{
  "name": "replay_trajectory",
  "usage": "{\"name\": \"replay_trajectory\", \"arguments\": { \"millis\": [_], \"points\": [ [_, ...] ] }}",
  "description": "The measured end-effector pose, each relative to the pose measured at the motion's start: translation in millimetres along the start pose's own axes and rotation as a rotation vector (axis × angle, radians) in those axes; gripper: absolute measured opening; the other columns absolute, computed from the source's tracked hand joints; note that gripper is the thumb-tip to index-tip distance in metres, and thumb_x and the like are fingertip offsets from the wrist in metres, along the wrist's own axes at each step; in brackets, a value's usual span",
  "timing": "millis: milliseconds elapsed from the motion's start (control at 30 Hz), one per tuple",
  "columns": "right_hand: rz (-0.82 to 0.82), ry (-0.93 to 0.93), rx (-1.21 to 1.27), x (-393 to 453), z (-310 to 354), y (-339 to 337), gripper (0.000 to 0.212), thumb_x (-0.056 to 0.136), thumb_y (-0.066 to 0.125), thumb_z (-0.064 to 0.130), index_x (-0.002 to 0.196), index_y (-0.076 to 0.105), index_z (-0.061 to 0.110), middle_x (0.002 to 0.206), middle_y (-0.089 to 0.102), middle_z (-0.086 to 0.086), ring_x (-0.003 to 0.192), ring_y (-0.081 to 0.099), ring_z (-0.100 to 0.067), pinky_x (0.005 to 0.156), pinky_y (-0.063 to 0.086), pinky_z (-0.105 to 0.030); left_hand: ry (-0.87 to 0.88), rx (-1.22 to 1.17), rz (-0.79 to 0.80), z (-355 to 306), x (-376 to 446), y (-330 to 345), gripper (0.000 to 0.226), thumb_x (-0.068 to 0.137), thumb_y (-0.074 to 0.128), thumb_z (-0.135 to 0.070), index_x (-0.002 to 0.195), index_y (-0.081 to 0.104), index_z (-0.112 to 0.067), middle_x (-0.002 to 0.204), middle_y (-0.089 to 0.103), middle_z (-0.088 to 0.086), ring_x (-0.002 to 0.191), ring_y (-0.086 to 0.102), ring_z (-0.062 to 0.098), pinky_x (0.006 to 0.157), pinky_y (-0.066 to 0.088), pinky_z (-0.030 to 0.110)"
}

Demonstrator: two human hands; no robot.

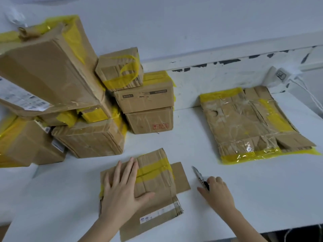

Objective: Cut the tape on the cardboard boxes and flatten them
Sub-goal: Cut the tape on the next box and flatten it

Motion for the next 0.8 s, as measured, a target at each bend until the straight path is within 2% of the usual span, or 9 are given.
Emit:
{"name": "replay_trajectory", "arguments": {
  "millis": [200,267,333,400,500,600,667,733,800],
  "points": [
    [-0.029,0.07,-0.185,0,1,6,0.024,0.099,0.036,0.023,0.116,0.044,0.01,0.119,0.049,-0.005,0.111,0.051,-0.016,0.086,0.039,-0.018,0.006,-0.007,0.039,3,0,0,0.095,0.087,0.0,-0.072,0.131,0.054,-0.006,0.139,0.05,0.008,0.123,0.051,0.035,0.081,0.048,0.057],
    [0.033,0.094,-0.162,1,2,4,0.022,0.094,0.039,0.021,0.112,0.046,0.009,0.118,0.05,-0.006,0.111,0.051,-0.019,0.084,0.039,-0.019,0.005,-0.062,0.002,7,3,7,0.094,0.081,-0.016,-0.071,0.146,0.026,-0.017,0.153,0.024,-0.001,0.141,0.022,0.022,0.102,0.031,0.056],
    [0.109,0.122,-0.08,2,2,1,0.014,0.092,0.044,0.02,0.102,0.043,0.01,0.112,0.052,-0.007,0.107,0.053,-0.023,0.077,0.038,-0.022,-0.001,-0.16,-0.075,13,3,19,0.089,0.071,-0.032,-0.069,0.144,0.001,-0.03,0.154,-0.001,-0.014,0.14,-0.006,0.006,0.112,0.01,0.044],
    [0.171,0.129,0.056,3,-1,-5,0.013,0.092,0.046,0.019,0.09,0.038,0.009,0.098,0.053,-0.006,0.093,0.055,-0.025,0.067,0.036,-0.024,-0.041,-0.217,-0.134,15,5,21,0.092,0.073,-0.03,-0.069,0.146,0.009,-0.028,0.152,0.001,-0.016,0.139,-0.002,0.003,0.112,0.01,0.038],
    [0.304,0.116,0.394,1,-5,-17,0.019,0.095,0.043,0.01,0.077,0.036,0.012,0.077,0.047,-0.002,0.066,0.049,-0.016,0.054,0.037,-0.02,-0.077,-0.203,-0.109,13,9,12,0.087,0.079,-0.009,-0.067,0.147,0.024,-0.024,0.154,0.014,-0.012,0.143,0.017,0.013,0.111,0.02,0.04],
    [0.381,0.119,0.845,-7,4,-33,0.012,0.094,0.04,0.001,0.094,0.05,0.007,0.075,0.053,-0.009,0.052,0.056,-0.014,0.053,0.048,-0.022,-0.036,-0.146,-0.096,11,11,5,0.069,0.086,0.011,-0.052,0.141,0.042,-0.022,0.149,0.035,-0.006,0.132,0.041,0.024,0.099,0.039,0.046],
    [0.363,-0.009,0.858,-12,21,-44,0.013,0.097,0.041,0.007,0.101,0.054,0.009,0.074,0.054,-0.006,0.045,0.052,-0.009,0.048,0.043,-0.02,-0.006,-0.158,-0.121,10,10,6,0.074,0.089,0.002,-0.059,0.142,0.039,-0.024,0.15,0.031,-0.007,0.136,0.035,0.023,0.104,0.034,0.042],
    [0.274,-0.153,0.798,-18,44,-54,0.018,0.1,0.039,0.016,0.1,0.056,0.022,0.07,0.053,-0.004,0.041,0.044,-0.006,0.045,0.036,-0.019,0.003,-0.19,-0.135,11,10,10,0.088,0.084,-0.015,-0.066,0.144,0.034,-0.024,0.152,0.024,-0.008,0.141,0.024,0.018,0.111,0.022,0.037],
    [0.092,-0.3,0.582,-24,63,-62,0.023,0.101,0.036,0.023,0.103,0.059,0.023,0.069,0.053,-0.005,0.052,0.048,-0.014,0.051,0.035,-0.024,0.002,-0.193,-0.168,11,10,10,0.089,0.086,-0.014,-0.063,0.142,0.04,-0.021,0.15,0.031,-0.004,0.14,0.028,0.019,0.11,0.024,0.04]
  ]
}}
Point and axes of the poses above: each hand's wrist, its own x-axis towards the middle knuckle, its own y-axis out of the palm, z = x × y, the point moved 2 cm from there along x, towards the middle knuckle
